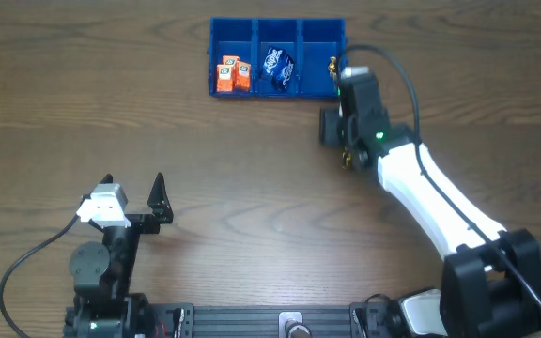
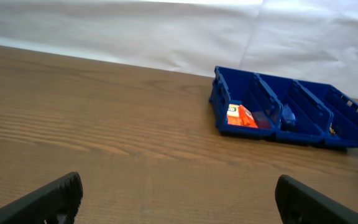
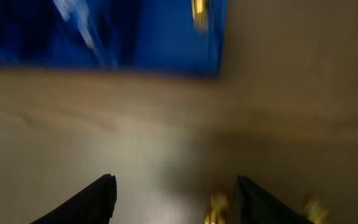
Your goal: Sort Candies Into Trays
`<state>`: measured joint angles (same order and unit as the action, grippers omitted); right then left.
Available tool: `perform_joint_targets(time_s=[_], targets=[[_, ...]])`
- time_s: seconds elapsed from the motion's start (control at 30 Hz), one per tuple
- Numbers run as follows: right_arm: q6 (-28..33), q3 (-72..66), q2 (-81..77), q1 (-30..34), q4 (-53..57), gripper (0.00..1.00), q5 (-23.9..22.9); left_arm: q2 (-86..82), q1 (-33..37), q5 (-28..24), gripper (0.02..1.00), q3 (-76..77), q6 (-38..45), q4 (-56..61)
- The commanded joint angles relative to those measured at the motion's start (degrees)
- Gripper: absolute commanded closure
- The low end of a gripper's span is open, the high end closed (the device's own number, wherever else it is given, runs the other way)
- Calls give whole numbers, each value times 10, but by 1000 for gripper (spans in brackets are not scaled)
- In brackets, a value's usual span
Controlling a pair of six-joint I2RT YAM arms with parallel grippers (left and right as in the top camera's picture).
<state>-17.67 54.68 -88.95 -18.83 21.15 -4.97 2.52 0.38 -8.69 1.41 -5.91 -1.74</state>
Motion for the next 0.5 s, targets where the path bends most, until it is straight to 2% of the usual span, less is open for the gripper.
perform_joint_targets(time_s=[0.03,0.5], targets=[[-33,-54,-23,6,-5,364,21,-2,4,-8,20,-11,6,-20],[-36,-56,-97,29,-5,375,16,-2,4,-8,20,-11,6,-20]])
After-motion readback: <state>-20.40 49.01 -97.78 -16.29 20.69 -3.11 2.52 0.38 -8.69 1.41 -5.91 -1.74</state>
